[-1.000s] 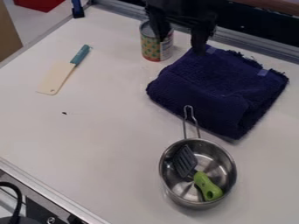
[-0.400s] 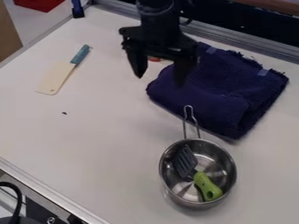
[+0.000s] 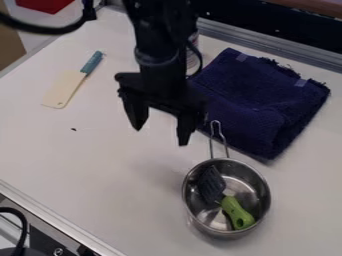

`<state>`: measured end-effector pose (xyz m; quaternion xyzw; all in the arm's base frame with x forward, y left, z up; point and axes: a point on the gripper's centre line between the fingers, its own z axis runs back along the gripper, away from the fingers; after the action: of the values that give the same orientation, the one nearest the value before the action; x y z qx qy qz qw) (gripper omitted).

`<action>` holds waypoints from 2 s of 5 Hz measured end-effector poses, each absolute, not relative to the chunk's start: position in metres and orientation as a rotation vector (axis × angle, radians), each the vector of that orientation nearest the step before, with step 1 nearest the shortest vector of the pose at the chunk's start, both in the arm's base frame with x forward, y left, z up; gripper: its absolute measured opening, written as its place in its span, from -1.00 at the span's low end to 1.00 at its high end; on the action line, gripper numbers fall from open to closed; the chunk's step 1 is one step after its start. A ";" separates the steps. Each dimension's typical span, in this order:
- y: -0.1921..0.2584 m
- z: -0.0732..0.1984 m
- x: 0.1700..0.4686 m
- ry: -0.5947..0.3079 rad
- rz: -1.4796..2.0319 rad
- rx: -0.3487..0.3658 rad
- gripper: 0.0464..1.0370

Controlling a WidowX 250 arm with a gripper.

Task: Moved the silver pan to the left side of the blue cloth

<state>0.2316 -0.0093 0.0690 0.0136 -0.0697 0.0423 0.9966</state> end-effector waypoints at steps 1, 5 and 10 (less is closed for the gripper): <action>-0.016 0.058 0.211 -0.134 0.079 -0.017 0.92; -0.048 0.019 0.206 -0.110 0.187 -0.051 0.92; -0.048 0.000 0.204 -0.092 0.206 -0.090 -0.73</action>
<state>0.2042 -0.0484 0.0000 -0.0451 -0.0458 0.1029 0.9926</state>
